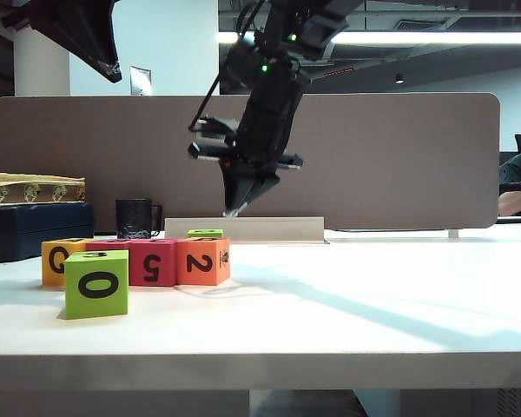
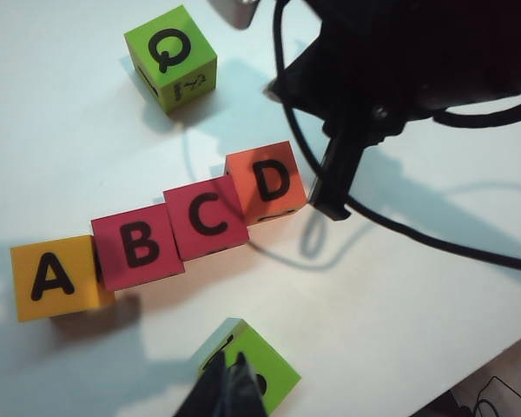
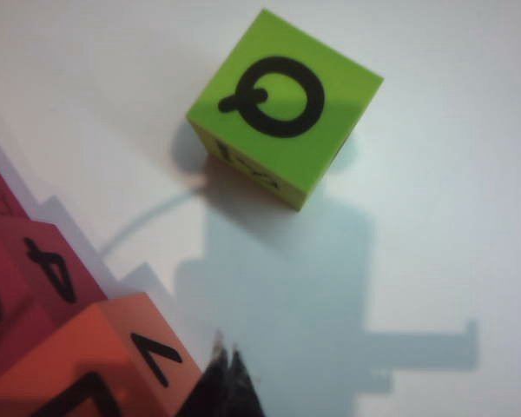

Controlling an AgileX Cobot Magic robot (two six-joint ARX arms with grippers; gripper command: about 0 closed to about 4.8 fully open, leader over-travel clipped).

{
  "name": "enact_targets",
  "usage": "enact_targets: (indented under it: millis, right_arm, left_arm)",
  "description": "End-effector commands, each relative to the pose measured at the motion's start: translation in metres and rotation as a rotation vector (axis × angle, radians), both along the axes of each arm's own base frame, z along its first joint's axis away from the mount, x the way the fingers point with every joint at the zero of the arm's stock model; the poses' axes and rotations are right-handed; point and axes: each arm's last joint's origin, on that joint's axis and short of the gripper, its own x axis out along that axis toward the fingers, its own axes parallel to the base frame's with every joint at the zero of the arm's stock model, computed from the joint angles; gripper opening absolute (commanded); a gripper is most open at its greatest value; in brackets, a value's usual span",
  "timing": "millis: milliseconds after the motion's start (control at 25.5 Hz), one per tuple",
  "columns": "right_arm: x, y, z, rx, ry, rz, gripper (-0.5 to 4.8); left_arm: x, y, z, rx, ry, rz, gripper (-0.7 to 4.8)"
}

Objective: Select the appropriate blocks from the scattered letter blocks on the table and arrange them in a row to spell out "ABCD".

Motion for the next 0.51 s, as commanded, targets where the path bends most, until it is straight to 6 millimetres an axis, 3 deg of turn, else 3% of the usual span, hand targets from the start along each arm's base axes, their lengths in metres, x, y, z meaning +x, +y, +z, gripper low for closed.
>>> enact_targets:
  millis: [39, 235, 510]
  right_arm:
    - [0.003, 0.002, -0.009, 0.001, 0.008, 0.002, -0.02]
    - [0.004, 0.006, -0.021, 0.010, 0.039, 0.023, -0.01]
    - [-0.001, 0.009, -0.022, 0.022, 0.081, 0.052, -0.01]
  left_arm:
    - [-0.003, 0.000, 0.004, -0.003, -0.018, -0.004, -0.06]
    - [-0.003, 0.000, 0.005, -0.003, -0.019, -0.005, -0.06]
    - [-0.003, 0.000, 0.005, -0.003, -0.021, -0.004, -0.06]
